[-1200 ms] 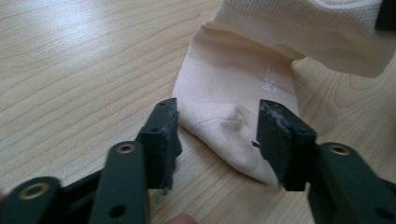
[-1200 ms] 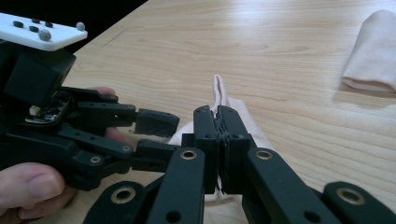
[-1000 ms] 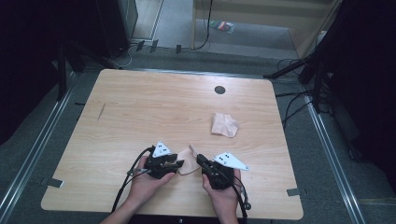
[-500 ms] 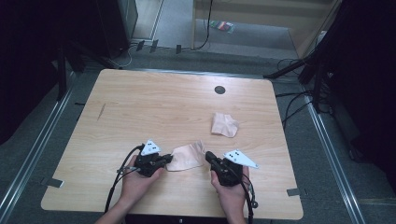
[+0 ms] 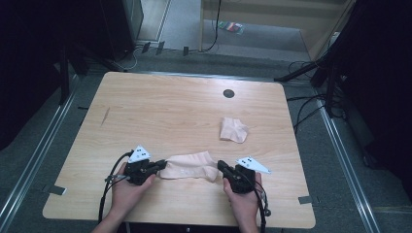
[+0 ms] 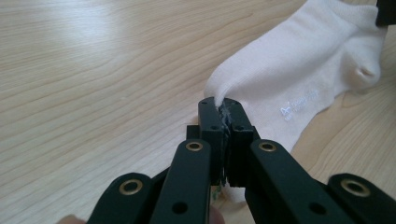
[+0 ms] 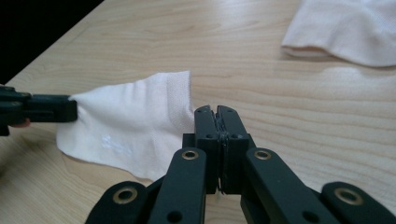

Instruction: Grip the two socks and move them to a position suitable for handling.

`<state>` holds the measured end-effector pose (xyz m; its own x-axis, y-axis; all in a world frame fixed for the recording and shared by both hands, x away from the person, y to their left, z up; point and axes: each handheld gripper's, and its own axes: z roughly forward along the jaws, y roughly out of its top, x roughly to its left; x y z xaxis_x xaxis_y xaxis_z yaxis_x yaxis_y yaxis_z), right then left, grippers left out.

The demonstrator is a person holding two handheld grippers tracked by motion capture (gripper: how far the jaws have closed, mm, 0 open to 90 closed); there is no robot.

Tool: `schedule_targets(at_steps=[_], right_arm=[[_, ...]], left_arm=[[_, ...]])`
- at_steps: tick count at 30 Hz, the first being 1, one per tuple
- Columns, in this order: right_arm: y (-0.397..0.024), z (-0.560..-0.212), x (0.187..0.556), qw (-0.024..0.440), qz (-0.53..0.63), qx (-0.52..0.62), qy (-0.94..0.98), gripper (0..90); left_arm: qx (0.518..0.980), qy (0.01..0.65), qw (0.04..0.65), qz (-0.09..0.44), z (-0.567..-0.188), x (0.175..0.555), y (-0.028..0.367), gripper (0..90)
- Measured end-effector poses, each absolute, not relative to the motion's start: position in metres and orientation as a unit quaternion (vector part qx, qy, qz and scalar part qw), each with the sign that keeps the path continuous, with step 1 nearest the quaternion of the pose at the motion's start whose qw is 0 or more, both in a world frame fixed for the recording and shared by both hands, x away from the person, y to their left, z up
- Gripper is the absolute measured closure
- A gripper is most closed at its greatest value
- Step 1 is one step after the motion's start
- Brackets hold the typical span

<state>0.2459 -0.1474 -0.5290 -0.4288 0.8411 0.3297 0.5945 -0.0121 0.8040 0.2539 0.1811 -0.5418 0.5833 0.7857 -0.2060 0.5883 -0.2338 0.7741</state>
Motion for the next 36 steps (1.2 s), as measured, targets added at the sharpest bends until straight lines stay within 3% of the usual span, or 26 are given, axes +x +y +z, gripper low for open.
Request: schedule_targets(at_steps=[14, 36], right_arm=[[-0.144, -0.543, 0.247, 0.109, 0.455, 0.535, 0.704, 90.0], [-0.136, -0.553, 0.249, 0.093, 0.443, 0.525, 0.721, 88.9]], left_arm=[[0.783, 0.450, 0.413, 0.120, -0.546, 0.252, 0.200, 90.0], [0.799, 0.416, 0.420, 0.106, -0.550, 0.245, 0.193, 88.8]])
